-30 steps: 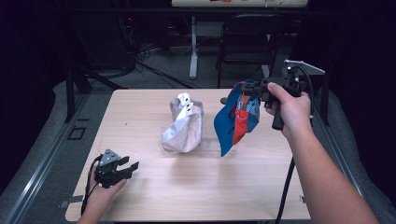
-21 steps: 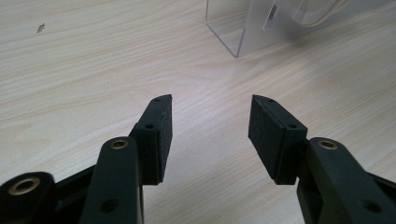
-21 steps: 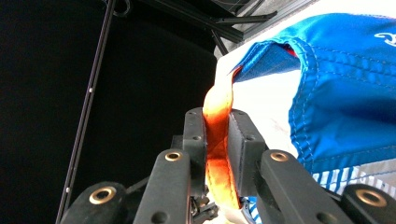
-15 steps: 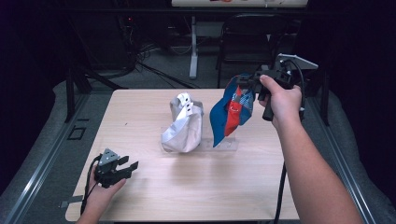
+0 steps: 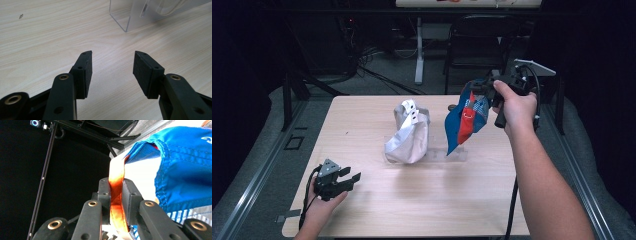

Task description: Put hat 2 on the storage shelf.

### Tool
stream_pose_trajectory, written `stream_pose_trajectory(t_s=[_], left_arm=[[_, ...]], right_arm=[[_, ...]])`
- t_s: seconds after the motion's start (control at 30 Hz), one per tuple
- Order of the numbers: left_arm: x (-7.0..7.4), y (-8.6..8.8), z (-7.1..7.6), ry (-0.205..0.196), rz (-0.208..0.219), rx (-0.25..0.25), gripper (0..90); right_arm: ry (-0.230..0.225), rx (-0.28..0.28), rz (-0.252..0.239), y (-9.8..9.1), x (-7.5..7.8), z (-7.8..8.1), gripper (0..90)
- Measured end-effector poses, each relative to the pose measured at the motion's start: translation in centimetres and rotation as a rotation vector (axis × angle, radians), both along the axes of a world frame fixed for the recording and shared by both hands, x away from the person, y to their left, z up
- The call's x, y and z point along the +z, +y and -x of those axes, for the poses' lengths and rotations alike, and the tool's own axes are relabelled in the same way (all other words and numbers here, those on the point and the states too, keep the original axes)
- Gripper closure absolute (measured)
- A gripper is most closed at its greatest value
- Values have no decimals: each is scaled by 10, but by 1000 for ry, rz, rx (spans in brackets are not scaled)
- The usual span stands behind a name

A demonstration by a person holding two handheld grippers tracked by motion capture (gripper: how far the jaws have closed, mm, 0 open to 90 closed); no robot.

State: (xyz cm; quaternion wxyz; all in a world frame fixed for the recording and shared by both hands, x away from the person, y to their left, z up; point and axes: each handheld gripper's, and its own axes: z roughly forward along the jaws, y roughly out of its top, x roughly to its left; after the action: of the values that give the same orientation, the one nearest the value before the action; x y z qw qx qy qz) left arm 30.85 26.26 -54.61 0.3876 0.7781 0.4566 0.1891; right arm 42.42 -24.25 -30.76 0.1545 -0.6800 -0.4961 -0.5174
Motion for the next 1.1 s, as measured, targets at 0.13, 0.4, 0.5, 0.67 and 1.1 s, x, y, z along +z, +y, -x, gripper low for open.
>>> stream_pose_trajectory(t_s=[0.13, 0.4, 0.5, 0.67, 1.1], left_arm=[[1, -1, -1, 9, -8, -7, 501], [0, -1, -2, 0, 3, -3, 501], [0, -1, -1, 2, 7, -1, 501], [0, -1, -1, 9, 6, -1, 501], [-1, -2, -2, 1, 5, -3, 501]], right_arm=[[11, -7, -6, 1, -7, -3, 785], [22, -2, -7, 6, -14, -5, 785], [29, 12, -4, 7, -18, -5, 785], [35, 29, 3, 8, -23, -4, 784], [64, 60, 46, 13, -42, -2, 784]])
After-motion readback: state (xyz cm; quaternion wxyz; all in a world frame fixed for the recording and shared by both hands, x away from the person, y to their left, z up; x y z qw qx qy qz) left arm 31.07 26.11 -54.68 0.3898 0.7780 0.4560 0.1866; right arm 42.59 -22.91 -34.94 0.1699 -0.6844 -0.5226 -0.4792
